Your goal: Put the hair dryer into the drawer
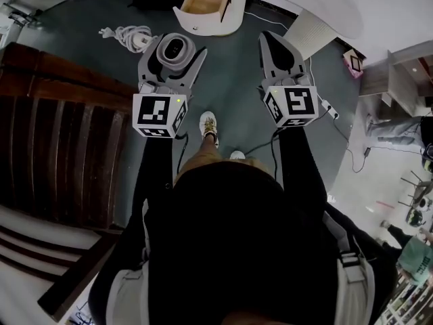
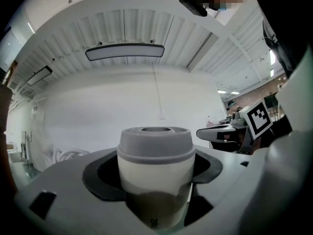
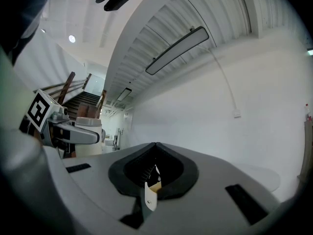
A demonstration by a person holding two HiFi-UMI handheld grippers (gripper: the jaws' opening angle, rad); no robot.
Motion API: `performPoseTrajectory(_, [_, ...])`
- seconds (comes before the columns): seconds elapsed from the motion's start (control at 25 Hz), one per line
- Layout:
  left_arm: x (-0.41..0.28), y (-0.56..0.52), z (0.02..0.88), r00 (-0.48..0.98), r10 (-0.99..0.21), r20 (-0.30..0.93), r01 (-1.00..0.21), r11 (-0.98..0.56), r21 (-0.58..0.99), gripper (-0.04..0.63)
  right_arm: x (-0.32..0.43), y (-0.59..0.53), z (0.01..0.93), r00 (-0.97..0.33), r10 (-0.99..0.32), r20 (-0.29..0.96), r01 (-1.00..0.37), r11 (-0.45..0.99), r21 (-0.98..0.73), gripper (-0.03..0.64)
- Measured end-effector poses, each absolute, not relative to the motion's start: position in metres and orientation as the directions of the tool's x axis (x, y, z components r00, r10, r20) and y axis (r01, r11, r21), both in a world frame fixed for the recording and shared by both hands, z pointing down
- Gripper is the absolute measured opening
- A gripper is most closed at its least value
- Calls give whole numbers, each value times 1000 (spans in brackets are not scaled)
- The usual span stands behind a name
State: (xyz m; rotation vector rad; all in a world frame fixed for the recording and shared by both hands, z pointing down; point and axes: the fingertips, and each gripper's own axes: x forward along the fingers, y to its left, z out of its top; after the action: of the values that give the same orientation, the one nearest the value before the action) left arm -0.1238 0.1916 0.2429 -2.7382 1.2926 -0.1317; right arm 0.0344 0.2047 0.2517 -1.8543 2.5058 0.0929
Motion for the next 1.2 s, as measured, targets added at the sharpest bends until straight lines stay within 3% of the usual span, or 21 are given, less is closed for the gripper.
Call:
performPoseTrajectory(0.6, [-169, 88, 265, 715, -697, 52, -689, -715, -117, 372, -8, 101, 268, -207, -978, -20, -978, 207, -14, 26])
performPoseTrajectory(1.2, [-165, 50, 253, 759, -650, 46, -641, -757, -126, 373, -17, 66, 251, -196, -980, -20, -981, 196, 8, 26])
